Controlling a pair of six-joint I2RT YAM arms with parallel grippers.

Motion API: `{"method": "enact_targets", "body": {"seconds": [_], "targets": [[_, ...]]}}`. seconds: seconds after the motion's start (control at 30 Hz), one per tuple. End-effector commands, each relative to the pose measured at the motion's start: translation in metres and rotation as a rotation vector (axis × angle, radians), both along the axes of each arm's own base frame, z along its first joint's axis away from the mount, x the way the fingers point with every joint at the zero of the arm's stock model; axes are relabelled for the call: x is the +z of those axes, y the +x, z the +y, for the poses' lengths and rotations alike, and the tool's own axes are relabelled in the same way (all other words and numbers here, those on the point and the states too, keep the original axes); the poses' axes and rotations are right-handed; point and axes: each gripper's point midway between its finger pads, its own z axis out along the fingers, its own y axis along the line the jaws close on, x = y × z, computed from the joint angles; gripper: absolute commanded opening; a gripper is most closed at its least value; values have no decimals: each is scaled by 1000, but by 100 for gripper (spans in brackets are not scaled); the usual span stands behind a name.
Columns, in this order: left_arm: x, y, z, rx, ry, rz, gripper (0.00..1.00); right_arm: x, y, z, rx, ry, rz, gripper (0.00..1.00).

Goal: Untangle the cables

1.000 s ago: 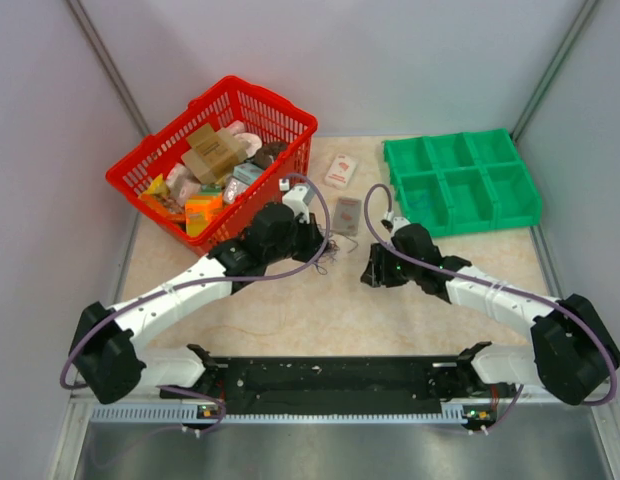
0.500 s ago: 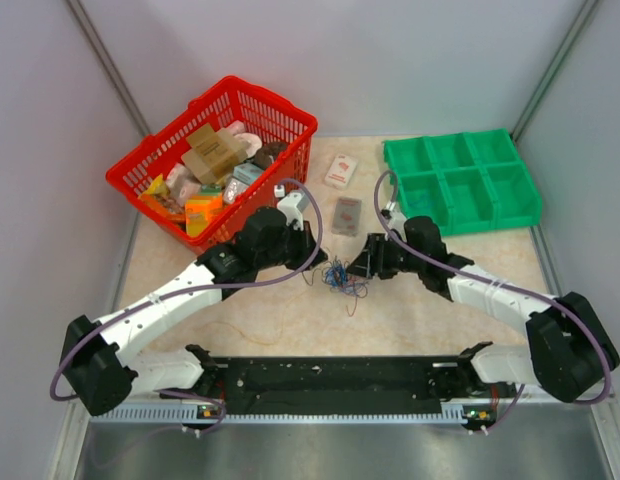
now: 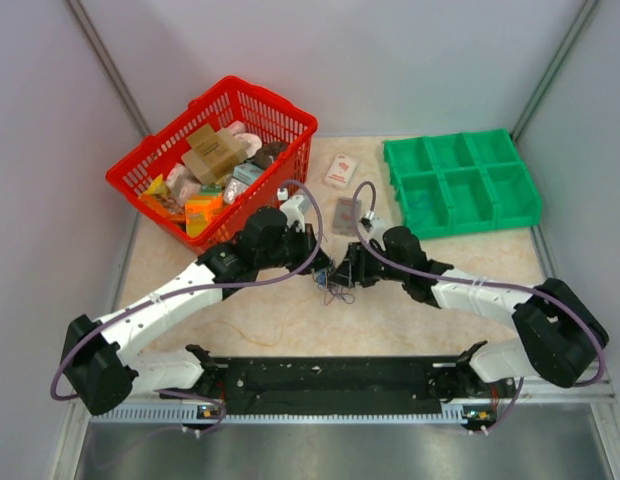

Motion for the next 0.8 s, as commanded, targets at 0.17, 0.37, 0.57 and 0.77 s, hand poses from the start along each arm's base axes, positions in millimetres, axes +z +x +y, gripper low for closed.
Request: {"method": "enact_targets", "body": {"seconds": [0.17,0.37,0.57,0.77], "targets": [[48,-8,-6,-13,-126,-31,0,2,46,1,-308,-73,-34,29],[111,-29,-2,-85,-283,-221,0,-34,60,-14,-438,-164,16,0],[183,-33,46,18,-232,-462,0,-65,55,-36,-500,-288,74,0],[270,-43,100,156,-257,-712,0,-83,43,-85,-598,-401,82,0]]}}
